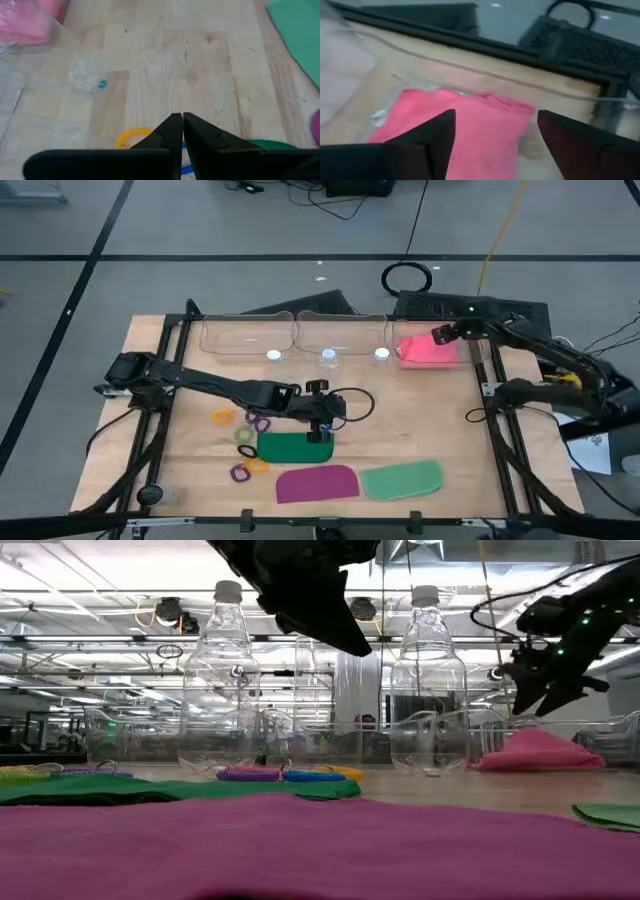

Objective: Pick & Place Sports Items
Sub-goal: Put the pink microfiber towel into the right transparent bin, then fold the green microfiber towel

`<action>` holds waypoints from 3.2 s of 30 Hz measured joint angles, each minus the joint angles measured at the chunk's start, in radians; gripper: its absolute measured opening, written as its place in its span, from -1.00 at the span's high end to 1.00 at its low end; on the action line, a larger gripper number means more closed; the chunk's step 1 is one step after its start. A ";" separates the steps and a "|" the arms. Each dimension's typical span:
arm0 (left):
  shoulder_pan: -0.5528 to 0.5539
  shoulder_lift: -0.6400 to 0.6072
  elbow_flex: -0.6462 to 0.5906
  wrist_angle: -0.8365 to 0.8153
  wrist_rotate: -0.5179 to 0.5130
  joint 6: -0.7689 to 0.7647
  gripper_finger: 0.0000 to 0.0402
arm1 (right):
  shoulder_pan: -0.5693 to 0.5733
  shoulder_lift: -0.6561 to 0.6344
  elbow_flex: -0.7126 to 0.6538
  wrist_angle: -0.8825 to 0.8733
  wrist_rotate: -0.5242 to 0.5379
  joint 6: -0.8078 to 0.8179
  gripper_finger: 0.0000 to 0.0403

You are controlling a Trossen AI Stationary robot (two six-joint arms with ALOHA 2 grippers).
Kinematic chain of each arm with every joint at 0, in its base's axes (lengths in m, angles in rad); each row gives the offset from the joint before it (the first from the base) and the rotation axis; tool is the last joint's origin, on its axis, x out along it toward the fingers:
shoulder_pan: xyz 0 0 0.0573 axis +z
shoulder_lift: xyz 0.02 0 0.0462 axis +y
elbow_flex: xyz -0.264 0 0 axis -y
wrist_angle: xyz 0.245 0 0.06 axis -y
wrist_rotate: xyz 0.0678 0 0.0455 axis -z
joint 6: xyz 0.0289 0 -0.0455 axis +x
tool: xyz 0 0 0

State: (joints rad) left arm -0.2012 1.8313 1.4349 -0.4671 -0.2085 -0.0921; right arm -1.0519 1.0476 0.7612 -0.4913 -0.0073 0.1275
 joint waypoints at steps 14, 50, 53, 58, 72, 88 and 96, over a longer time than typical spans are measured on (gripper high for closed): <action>0.002 0.000 0.000 0.001 -0.002 0.016 0.90 | 0.133 0.057 0.000 -0.053 0.007 0.013 0.94; -0.024 -0.010 0.000 -0.064 -0.022 0.155 0.93 | 0.392 -0.261 0.002 -0.025 0.175 -0.117 1.00; -0.077 -0.035 0.000 -0.126 0.002 0.154 0.99 | 0.551 -0.338 0.002 0.009 0.134 -0.091 1.00; -0.146 -0.045 0.000 -0.292 0.096 -0.197 0.86 | 0.876 -0.370 0.002 0.118 0.189 -0.054 1.00; -0.253 0.162 0.000 -0.468 0.095 -0.570 0.91 | 1.480 -0.132 -0.019 0.495 0.426 -0.117 1.00; -0.156 0.312 0.005 -0.090 0.185 -0.492 0.87 | 1.696 -0.017 -0.049 0.693 0.429 -0.087 1.00; -0.089 0.336 0.002 0.104 0.148 -0.455 0.87 | 1.727 -0.013 -0.049 0.690 0.429 -0.060 1.00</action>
State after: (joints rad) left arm -0.2907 2.1671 1.4372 -0.3630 -0.0606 -0.5467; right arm 0.6753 1.0341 0.7124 0.1987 0.4217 0.0673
